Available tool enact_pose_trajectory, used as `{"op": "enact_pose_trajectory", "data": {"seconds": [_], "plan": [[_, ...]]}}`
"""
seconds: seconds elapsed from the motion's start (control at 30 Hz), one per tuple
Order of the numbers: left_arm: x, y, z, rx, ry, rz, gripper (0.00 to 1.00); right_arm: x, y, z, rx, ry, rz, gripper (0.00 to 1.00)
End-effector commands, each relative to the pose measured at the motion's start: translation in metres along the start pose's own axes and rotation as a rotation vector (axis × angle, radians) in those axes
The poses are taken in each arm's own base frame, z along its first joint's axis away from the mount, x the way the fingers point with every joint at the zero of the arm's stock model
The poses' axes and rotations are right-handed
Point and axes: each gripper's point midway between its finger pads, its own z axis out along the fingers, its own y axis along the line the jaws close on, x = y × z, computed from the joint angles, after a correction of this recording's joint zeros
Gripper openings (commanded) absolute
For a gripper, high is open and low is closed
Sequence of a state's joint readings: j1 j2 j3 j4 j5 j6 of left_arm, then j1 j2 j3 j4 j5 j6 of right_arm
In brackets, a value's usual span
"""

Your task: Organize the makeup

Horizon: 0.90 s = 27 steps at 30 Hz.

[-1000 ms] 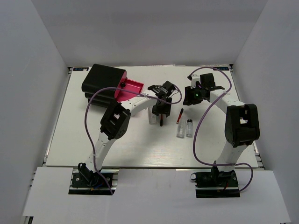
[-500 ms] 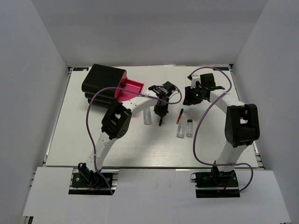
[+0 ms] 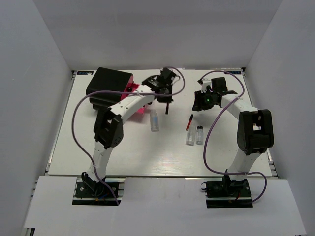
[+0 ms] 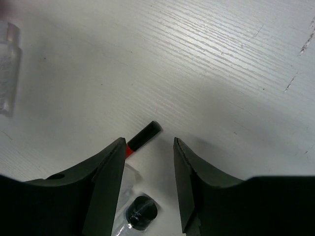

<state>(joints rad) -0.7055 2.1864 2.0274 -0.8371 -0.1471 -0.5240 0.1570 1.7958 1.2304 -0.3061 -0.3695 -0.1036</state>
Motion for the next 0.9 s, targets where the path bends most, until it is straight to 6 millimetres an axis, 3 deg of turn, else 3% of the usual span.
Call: {"op": "enact_pose_trajectory", "data": {"seconds": [0.0,0.2,0.4,0.73,0.83,0.87], "plan": [[-0.087,0.025,-0.082,-0.001,-0.263,-0.063,0.19,-0.011,0.0,-0.001,-0.017,-0.025,-0.003,0.5],[-0.101,0.086,-0.094,-0.141,-0.291,-0.079,0.19,-0.012,0.003,0.001,-0.032,-0.022,-0.011,0.48],[-0.096,0.124,-0.086,-0.238,-0.259,-0.064,0.19,-0.011,0.003,0.005,-0.038,-0.007,-0.003,0.42],[-0.086,0.163,-0.057,-0.306,-0.203,-0.048,0.21,-0.012,0.002,0.008,-0.025,0.011,0.017,0.45],[-0.083,0.161,-0.049,-0.293,-0.191,-0.04,0.31,-0.013,0.0,0.007,-0.016,0.009,0.016,0.46],[-0.081,0.161,-0.045,-0.291,-0.183,-0.04,0.41,-0.014,0.001,0.007,-0.015,0.008,0.016,0.47]]}}
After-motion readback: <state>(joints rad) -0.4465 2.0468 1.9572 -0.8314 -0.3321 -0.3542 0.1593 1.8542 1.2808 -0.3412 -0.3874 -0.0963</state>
